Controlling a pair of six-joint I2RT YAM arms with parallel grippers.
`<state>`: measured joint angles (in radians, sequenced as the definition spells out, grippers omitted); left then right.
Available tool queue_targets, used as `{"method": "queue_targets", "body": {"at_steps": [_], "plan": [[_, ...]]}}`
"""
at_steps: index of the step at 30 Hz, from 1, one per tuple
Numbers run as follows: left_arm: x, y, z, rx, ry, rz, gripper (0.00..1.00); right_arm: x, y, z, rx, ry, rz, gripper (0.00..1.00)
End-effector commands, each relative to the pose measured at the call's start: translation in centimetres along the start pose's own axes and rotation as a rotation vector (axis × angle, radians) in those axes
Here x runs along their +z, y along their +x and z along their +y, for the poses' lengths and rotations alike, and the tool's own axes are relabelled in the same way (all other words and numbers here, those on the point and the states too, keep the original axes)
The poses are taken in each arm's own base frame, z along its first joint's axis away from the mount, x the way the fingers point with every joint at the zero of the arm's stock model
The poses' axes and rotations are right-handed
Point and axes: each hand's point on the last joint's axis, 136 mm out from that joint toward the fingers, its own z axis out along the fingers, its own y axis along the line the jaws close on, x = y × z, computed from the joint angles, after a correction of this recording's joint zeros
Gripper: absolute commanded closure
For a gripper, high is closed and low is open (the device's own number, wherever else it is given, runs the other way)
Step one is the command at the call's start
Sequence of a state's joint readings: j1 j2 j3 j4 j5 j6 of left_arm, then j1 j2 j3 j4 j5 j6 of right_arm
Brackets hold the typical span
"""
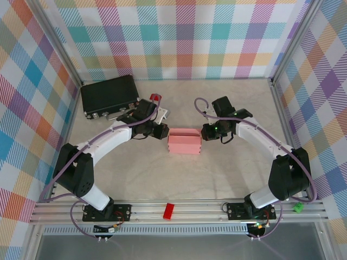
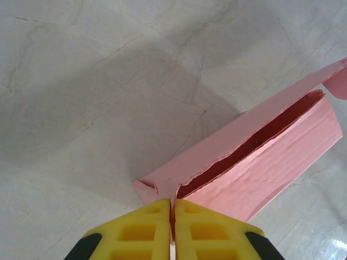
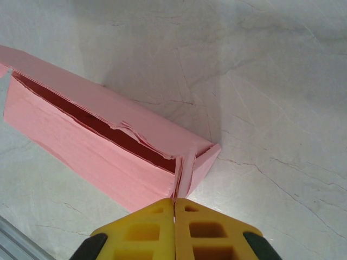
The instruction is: Fold the paper box
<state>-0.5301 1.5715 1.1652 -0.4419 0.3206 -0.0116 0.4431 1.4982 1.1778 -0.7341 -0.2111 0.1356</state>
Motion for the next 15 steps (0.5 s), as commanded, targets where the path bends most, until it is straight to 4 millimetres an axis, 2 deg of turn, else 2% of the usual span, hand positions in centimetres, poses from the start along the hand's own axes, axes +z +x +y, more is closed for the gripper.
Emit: {"method": "queue_targets", "body": {"at_steps": [1,15], "plan": [[-0.29,0.77,-1.18,-0.002,0.032,0.008,0.9,0.69,0.61,0.71,0.011,-0.039,0.024,0.92],[0.36,1.5,-1.25,-0.008,0.036,0.022,0.87,1.23,1.04,0.86,0.018,-0.048,0.035,0.92]]}}
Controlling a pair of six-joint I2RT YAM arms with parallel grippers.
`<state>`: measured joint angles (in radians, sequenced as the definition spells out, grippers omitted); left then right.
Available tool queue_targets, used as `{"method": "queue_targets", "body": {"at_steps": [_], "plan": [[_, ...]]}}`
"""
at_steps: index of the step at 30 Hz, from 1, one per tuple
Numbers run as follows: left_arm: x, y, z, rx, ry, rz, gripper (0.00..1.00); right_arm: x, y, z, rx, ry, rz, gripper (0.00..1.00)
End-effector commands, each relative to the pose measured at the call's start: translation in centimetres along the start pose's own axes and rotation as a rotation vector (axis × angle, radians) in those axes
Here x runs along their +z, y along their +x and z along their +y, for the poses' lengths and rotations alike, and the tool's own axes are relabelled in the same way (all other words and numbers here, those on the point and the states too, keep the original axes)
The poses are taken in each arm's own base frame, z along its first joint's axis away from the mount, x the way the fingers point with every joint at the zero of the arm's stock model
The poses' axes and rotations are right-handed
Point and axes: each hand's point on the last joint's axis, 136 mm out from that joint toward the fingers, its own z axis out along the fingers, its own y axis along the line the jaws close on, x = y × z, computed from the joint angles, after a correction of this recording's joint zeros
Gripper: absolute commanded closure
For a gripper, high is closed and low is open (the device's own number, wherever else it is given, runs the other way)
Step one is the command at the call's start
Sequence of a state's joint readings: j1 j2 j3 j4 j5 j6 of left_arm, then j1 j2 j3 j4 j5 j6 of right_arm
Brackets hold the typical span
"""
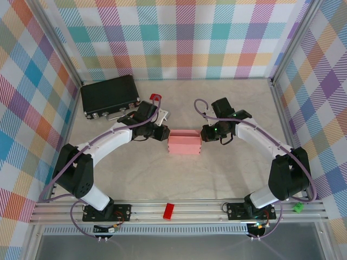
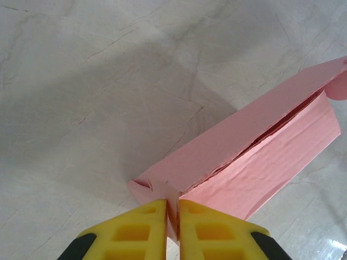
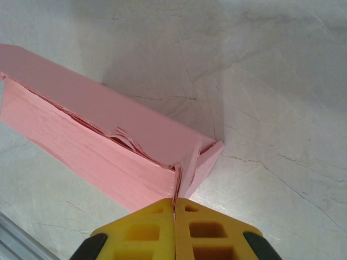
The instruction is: Fold the paper box
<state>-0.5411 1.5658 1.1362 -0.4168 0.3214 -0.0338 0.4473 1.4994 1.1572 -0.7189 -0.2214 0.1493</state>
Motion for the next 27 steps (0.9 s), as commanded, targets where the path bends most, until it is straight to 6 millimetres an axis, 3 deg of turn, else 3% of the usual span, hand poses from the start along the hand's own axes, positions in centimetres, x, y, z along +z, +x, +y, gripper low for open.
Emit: {"method": "queue_targets", "body": {"at_steps": [1,27], "plan": [[-0.02,0.97,-0.92,0.005,0.026,0.021,0.87,0.74,0.61,0.73,0.008,-0.038,0.026,0.92],[0.13,1.68,-1.1,-0.001,0.036,0.032,0.86,0.59,0.38,1.04,0.003,-0.043,0.027,0.92]]}}
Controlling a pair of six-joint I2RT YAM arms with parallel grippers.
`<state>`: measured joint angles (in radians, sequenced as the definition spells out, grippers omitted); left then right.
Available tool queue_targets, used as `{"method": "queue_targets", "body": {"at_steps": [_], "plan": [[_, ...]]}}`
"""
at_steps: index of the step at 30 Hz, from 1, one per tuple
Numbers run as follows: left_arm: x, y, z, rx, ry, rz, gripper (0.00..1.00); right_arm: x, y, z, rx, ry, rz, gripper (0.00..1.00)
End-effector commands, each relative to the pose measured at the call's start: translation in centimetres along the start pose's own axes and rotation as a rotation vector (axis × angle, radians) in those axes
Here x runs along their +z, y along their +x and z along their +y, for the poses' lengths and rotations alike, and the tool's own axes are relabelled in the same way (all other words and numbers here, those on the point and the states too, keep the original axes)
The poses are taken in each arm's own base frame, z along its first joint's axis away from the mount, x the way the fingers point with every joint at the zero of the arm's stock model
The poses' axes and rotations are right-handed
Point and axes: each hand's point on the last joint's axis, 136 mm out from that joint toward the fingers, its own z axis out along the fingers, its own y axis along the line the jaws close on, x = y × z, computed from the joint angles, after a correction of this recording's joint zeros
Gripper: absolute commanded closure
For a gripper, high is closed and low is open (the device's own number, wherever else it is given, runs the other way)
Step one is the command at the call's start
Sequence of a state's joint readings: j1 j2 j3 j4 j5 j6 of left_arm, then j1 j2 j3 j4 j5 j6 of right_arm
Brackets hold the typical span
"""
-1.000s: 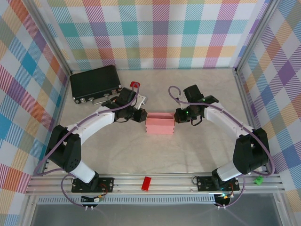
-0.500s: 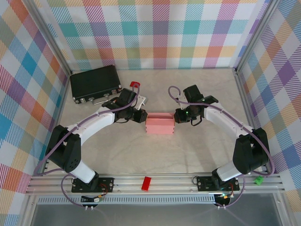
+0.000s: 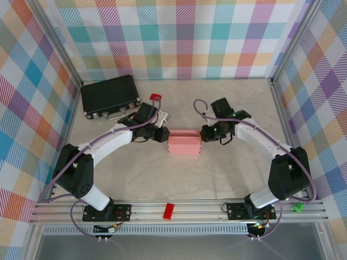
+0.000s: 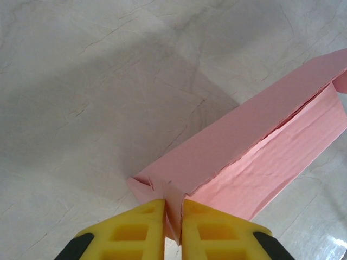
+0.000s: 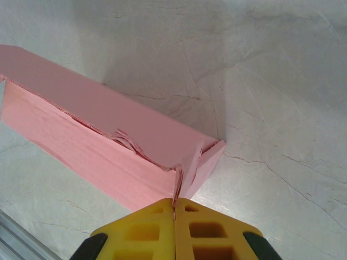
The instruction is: Fold the paper box
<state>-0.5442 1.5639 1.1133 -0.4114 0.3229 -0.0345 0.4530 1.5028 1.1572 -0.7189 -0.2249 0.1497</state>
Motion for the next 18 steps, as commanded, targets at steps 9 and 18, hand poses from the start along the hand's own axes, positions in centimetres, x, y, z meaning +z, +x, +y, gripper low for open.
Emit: {"method": "queue_targets", "body": {"at_steps": [9,18], "plan": [[-0.37,0.76,-1.5,0.005,0.047,0.011,0.86,0.57,0.46,0.74,0.007,-0.035,0.026,0.92],[-0.3,1.0,-1.42,0.004,0.046,0.015,0.86,0.63,0.64,0.52,0.01,-0.026,0.031,0.93]]}}
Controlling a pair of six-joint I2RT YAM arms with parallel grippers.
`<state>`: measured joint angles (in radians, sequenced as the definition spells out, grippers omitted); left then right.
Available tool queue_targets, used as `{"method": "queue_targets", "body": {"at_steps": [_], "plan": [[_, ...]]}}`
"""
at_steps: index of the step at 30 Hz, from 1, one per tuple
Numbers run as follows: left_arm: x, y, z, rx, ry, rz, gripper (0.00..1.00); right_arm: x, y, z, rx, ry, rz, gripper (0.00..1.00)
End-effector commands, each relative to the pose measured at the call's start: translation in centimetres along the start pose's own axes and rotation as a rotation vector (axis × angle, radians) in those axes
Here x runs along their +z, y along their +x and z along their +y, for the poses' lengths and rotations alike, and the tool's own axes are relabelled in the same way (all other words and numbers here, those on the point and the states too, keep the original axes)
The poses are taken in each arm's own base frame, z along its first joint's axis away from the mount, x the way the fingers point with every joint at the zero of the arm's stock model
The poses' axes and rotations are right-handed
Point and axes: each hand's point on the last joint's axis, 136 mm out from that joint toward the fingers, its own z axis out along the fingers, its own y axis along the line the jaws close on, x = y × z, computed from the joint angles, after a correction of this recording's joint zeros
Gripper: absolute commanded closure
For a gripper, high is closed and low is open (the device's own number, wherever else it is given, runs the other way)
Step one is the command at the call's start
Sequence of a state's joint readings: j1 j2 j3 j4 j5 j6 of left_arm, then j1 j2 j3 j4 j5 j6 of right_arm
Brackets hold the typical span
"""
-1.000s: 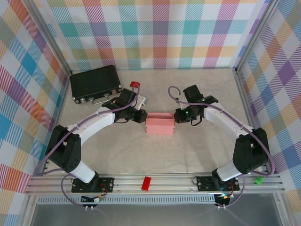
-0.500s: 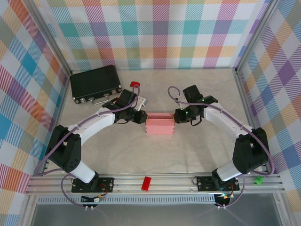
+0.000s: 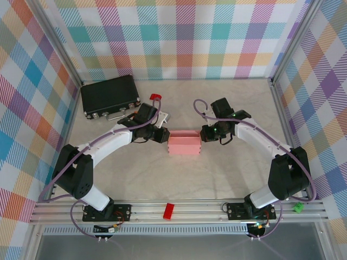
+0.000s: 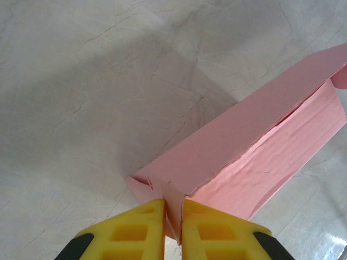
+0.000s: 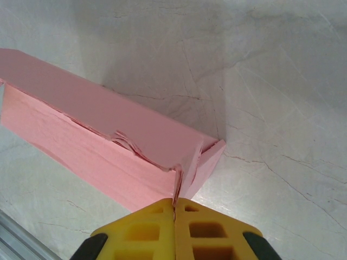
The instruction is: Fold the paper box
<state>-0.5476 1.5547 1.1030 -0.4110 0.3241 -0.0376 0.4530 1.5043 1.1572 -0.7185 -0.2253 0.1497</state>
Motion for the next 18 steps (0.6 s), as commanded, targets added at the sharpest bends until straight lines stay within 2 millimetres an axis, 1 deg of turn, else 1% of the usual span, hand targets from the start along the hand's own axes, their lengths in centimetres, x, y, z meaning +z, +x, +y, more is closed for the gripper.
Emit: {"method": "queue_targets", "body": {"at_steps": [1,9,18], "plan": [[-0.17,0.81,-1.28,0.003,0.045,0.014,0.86,0.6,0.66,0.58,0.009,-0.027,0.031,0.93],[-0.1,1.19,-1.47,-0.006,0.062,0.016,0.86,0.63,0.89,0.65,0.007,-0.033,0.036,0.94],[-0.63,0.76,-1.4,0.001,0.046,-0.005,0.83,0.55,0.93,0.56,0.003,-0.026,0.036,0.94]]}}
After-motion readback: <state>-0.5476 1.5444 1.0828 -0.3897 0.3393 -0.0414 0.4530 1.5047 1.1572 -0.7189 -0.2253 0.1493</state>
